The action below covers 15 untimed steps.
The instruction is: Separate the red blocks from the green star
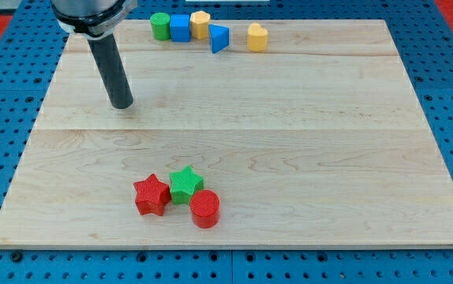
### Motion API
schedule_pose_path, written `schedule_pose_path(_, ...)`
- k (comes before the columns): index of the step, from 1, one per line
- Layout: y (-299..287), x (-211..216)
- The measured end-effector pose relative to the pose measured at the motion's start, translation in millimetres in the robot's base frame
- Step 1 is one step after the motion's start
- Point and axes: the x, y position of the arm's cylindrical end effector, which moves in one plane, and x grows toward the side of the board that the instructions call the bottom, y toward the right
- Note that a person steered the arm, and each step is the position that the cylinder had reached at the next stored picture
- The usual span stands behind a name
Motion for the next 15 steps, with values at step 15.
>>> schedule_pose_path(15,170.3,207.4)
